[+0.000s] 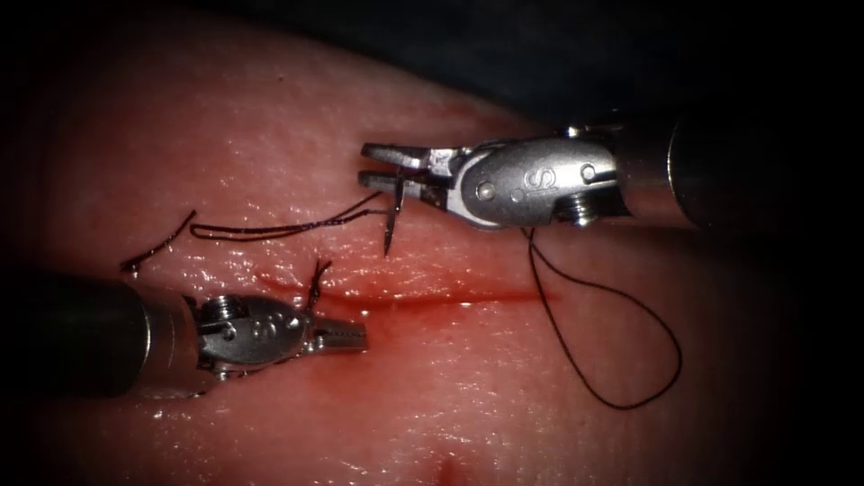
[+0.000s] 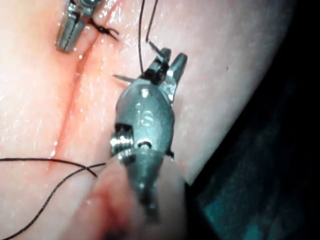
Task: Wound Closure
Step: Press the tissue with the left tool while driving the needle through the skin above the cut with the right tool.
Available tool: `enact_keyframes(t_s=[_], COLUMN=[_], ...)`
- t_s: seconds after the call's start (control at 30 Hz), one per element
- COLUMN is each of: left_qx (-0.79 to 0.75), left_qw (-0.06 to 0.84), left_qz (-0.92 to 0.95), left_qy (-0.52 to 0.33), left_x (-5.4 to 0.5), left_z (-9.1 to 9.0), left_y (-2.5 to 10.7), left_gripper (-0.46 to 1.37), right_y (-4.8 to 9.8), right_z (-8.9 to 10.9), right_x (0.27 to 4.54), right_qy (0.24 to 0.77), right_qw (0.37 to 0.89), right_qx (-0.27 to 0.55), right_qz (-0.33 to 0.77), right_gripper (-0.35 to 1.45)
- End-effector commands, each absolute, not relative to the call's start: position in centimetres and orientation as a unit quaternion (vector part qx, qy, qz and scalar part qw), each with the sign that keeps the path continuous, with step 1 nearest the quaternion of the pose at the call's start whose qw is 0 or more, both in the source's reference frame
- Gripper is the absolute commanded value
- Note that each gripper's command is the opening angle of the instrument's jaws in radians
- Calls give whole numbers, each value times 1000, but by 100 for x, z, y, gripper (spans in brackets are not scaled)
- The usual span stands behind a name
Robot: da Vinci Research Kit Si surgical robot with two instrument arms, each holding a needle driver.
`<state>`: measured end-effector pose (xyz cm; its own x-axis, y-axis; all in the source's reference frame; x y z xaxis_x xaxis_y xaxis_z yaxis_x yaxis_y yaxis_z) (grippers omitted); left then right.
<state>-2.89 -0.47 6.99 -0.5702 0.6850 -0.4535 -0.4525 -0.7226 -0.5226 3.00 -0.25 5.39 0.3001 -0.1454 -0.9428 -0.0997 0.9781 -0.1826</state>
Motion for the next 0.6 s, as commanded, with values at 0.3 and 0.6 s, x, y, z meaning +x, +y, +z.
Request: enact_keyframes(t_s=[0.3,0.6], left_qx=[-292,-290], left_qw=[328,330], left_qz=[872,867], left_qy=[-218,-234], left_x=[-285,-280], left_z=[713,718], left_y=[-63,-66], left_gripper=[-7,21], right_y=[-31,-40], right_z=[543,547], right_x=[302,312], right_qy=[594,600], right_qw=[793,787], right_qx=[-130,-138], right_qz=[-33,-41], right_gripper=[-35,-35])
